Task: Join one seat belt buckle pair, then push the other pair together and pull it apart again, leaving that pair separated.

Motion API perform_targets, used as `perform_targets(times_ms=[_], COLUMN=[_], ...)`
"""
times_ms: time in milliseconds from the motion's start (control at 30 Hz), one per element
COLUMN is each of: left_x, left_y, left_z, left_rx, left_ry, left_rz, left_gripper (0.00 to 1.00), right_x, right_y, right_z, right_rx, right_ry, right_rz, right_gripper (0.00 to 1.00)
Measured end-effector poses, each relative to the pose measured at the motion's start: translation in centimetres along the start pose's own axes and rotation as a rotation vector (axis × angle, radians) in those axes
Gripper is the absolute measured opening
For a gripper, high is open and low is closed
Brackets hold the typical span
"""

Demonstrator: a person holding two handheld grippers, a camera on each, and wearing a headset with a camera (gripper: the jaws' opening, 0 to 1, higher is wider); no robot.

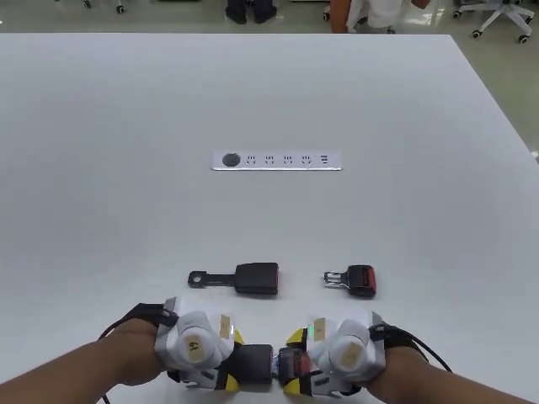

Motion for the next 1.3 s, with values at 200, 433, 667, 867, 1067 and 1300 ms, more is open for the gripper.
perform_targets(times_ms=[200,433,667,867,1067,1300], left_x=[-0.26,-0.21,-0.66,-0.48,-0.49,-0.69], left_y=[-0.06,-0.2,0.06,-0.05,-0.04,0.09], left_z=[0.03,-0.02,0.14,0.09,0.04,0.11], left_rx=[-0.006,-0.012,-0.021,-0.025,-0.027,-0.031], left_ry=[0.002,0.01,0.01,0.004,0.004,0.005], left_rz=[-0.045,-0.086,-0.11,-0.126,-0.14,-0.148], left_gripper=[0.33,0.33,0.32,0.32,0.32,0.32], right_x=[-0.06,-0.14,0.03,0.39,0.21,0.08], right_y=[-0.11,-0.24,-0.54,-0.8,-0.86,-0.9], right_z=[0.04,-0.03,0.08,0.26,0.2,0.16], right_rx=[0.002,-0.002,-0.007,-0.007,-0.006,-0.005], right_ry=[-0.006,-0.008,-0.017,-0.019,-0.012,-0.004], right_rz=[-0.043,-0.084,-0.123,-0.154,-0.175,-0.197], right_gripper=[0.33,0.33,0.33,0.32,0.32,0.32])
Point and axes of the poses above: the centre of the closed fingertips' face, and the gripper's own axes: y roughly forward along the fingers, z roughly to its left, x roughly out of its top, the point moved 2 cm from there along -y, roughly backward along the fingers, and after that the axes turned 7 degrees about x, right-handed, at the moved point
